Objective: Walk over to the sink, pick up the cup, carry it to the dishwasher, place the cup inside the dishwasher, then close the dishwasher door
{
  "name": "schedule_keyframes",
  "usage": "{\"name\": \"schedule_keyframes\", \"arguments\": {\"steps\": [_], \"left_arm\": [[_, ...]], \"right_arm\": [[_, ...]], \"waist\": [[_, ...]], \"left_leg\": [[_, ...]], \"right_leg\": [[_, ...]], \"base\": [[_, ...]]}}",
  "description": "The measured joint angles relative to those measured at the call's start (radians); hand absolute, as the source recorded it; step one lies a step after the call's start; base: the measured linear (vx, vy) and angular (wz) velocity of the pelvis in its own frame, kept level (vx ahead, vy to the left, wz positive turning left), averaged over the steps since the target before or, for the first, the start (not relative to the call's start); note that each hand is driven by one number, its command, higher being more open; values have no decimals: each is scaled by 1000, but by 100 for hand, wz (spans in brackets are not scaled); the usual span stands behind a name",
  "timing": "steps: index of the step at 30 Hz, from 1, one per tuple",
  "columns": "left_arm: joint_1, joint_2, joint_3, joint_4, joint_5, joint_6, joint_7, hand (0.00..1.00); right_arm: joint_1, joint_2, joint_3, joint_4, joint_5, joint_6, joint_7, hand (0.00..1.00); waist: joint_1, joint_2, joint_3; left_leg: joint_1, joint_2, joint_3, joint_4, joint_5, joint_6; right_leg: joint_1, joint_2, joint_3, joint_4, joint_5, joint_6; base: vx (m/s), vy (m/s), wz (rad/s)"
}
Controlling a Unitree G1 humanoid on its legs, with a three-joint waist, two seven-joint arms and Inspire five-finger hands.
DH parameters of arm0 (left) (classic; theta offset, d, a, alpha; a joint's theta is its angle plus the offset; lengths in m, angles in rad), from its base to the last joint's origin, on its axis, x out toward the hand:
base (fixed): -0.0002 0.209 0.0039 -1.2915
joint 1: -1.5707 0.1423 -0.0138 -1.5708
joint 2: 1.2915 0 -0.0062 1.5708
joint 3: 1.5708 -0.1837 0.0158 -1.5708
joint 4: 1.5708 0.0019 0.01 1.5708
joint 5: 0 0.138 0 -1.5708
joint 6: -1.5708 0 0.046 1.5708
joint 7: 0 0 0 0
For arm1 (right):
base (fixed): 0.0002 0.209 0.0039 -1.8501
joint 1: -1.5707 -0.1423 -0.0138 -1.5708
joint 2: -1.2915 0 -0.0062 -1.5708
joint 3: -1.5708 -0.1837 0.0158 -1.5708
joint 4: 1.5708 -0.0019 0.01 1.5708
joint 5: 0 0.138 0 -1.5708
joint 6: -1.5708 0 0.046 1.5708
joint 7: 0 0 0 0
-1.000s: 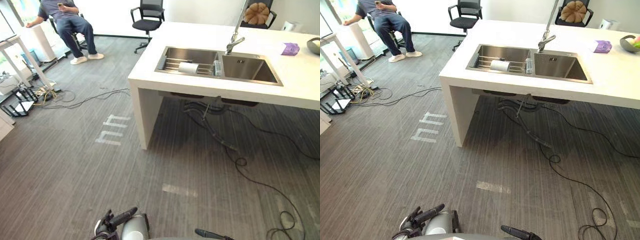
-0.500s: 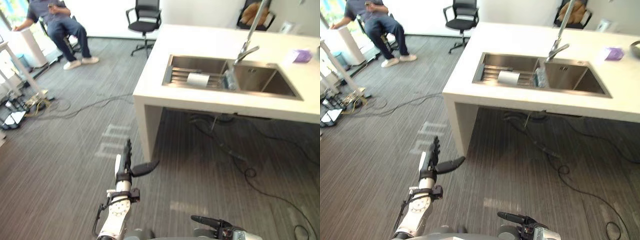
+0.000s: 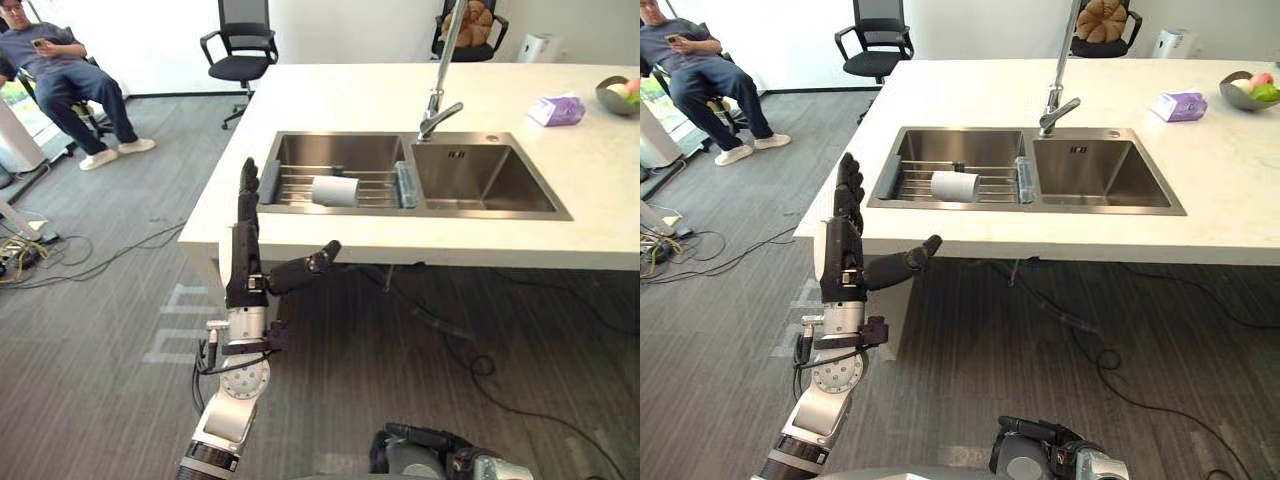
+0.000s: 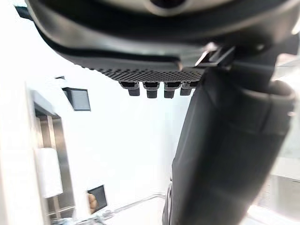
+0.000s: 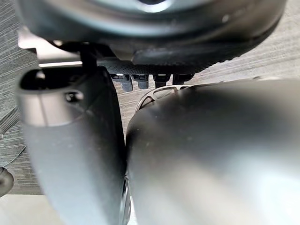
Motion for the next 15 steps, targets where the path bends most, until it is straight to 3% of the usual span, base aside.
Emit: {"name": "schedule_keyframes", "arguments": {"steps": [1,3,4,5,6,8,9,11,12,13,14,15], "left_arm": [[6,0,10,-6,-1,0,0,100],[39,-6,30,-21,-25,15,-4,100],[64,-7,30,-27,-39,24,-4,100],[82,-10,27,-27,-38,29,-6,100],[90,-11,22,-27,-37,29,-7,100],[100,-10,17,-28,-10,31,-13,100],[100,-6,17,-28,13,35,-16,100],[100,14,17,-47,38,72,-28,100],[100,17,22,-60,48,89,-27,100],[100,17,24,-60,52,91,-26,100],[99,18,21,-57,68,112,-24,100],[88,27,15,-57,98,152,-24,100]], "right_arm": [[-6,1,2,0,-29,0,5,100],[-20,-1,32,5,-112,6,22,100],[-21,-6,51,5,-141,9,36,100],[-23,-23,86,7,-162,17,55,100],[-24,-29,102,11,-172,23,62,100],[-38,-30,130,40,-173,42,66,100],[-49,-31,135,56,-172,55,65,100],[-64,-31,159,83,-188,65,83,100],[-72,-33,160,86,-216,65,110,100],[-75,-33,160,87,-223,65,116,100],[-80,-33,158,97,-246,63,128,100],[-79,-17,159,95,-252,63,145,100]], "waist": [[1,1,-1],[3,-1,-4],[8,7,-6],[18,27,-4],[26,30,-4],[37,27,1],[40,26,1],[56,25,2],[55,26,2],[54,29,0],[56,29,-5],[40,12,-14]], "left_leg": [[0,5,-2,12,2,3],[-89,23,-52,194,28,57],[-172,40,-95,355,71,127],[-241,74,-112,492,149,162],[-265,86,-120,549,185,163],[-343,52,-134,659,107,132],[-362,20,-123,646,60,126],[-365,-66,-87,432,2,113],[-354,-101,-84,249,16,109],[-348,-108,-84,197,26,109],[-301,-134,-65,83,123,114],[-257,-176,-51,-9,159,127]], "right_leg": [[0,7,0,-1,-6,-5],[25,26,-1,-43,-5,-9],[61,39,-6,-95,4,-9],[113,72,-10,-162,8,-10],[138,85,-8,-197,10,-13],[202,101,1,-279,36,-55],[222,101,10,-302,49,-58],[253,100,48,-341,68,-55],[253,98,69,-346,77,-41],[253,98,73,-348,81,-34],[263,90,105,-356,96,-1],[278,67,112,-402,117,30]], "base": [[129,-164,-16],[91,-129,-17],[129,-102,-6],[168,-109,-7],[207,-53,-10],[197,-12,-5],[185,18,-13],[198,73,-44],[176,93,-46],[184,117,-59],[222,124,-41],[228,123,-34]]}}
